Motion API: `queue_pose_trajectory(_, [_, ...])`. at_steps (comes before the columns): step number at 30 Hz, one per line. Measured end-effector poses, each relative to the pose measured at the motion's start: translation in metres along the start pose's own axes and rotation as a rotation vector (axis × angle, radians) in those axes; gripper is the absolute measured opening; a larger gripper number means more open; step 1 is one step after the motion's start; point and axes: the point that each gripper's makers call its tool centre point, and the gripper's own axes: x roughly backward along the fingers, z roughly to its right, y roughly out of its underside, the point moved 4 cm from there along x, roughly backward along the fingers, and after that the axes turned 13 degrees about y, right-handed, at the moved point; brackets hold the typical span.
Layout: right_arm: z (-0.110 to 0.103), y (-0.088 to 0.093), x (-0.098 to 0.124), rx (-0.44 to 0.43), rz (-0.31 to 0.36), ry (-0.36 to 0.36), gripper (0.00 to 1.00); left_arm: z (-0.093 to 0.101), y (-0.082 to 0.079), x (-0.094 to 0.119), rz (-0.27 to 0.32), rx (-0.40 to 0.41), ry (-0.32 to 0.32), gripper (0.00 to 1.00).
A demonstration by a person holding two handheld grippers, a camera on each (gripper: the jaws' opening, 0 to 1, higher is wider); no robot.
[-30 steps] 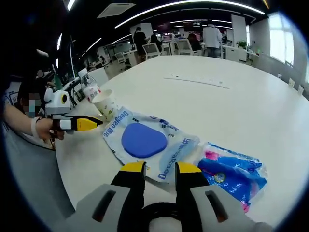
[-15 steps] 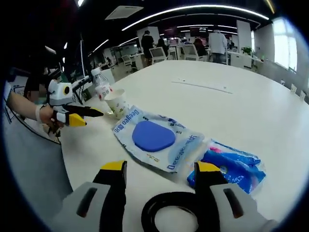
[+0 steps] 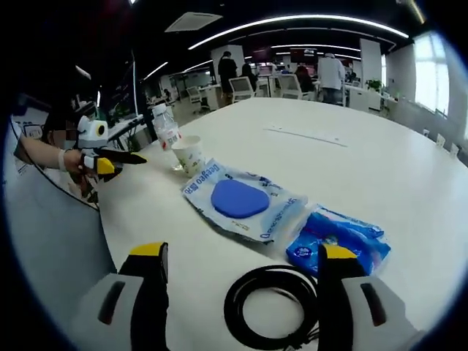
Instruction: Arrange the tabletop items into an orderly group along one side of the table until the central work area is clear of visible clutter.
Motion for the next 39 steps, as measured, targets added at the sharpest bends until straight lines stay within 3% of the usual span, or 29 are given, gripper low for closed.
queue_pose_trajectory(2, [-0.001,0.001,0.003,-0.008,-0.001,0.003,0.87,0.001,0.0,0.008,0.004,-0.004,-0.007,0.88])
queue_pose_trajectory(8, [-0.004,0.009,0.014,0.004,0.005,0.024,0.94,0.004,0.004,0.035,0.047,-0.007,-0.025,0.89])
queue_pose_trajectory(13, [-0.003,0.019,0.025,-0.026,0.005,0.051,1.0,0.008,0.01,0.045,0.035,-0.059,-0.027,0.93])
queue_pose_trajectory(16, [-0.002,0.025,0.031,-0.046,0.001,0.073,1.0,0.009,0.014,0.052,0.035,-0.06,-0.02,0.93])
queue_pose_trajectory(19, [0.0,0.028,0.036,-0.056,0.004,0.086,1.0,0.011,0.015,0.057,0.07,-0.048,-0.012,0.94])
queue_pose_trajectory(22, [0.001,0.033,0.039,-0.108,0.007,0.09,1.0,0.017,0.017,0.056,0.079,-0.057,0.028,0.96])
queue_pose_trajectory(25, [0.003,0.045,0.042,-0.154,-0.035,0.109,1.0,0.019,0.02,0.054,0.081,-0.053,0.04,0.96])
queue_pose_trajectory(26, [0.003,0.046,0.043,-0.149,-0.023,0.113,1.0,0.021,0.019,0.053,0.107,-0.043,0.057,0.96])
queue_pose_trajectory(33, [0.001,0.052,0.046,-0.17,-0.035,0.131,1.0,0.023,0.023,0.049,0.139,-0.028,0.078,0.95])
queue_pose_trajectory(39, [-0.003,0.05,0.046,-0.182,-0.031,0.13,1.0,0.025,0.025,0.047,0.143,-0.02,0.09,0.95])
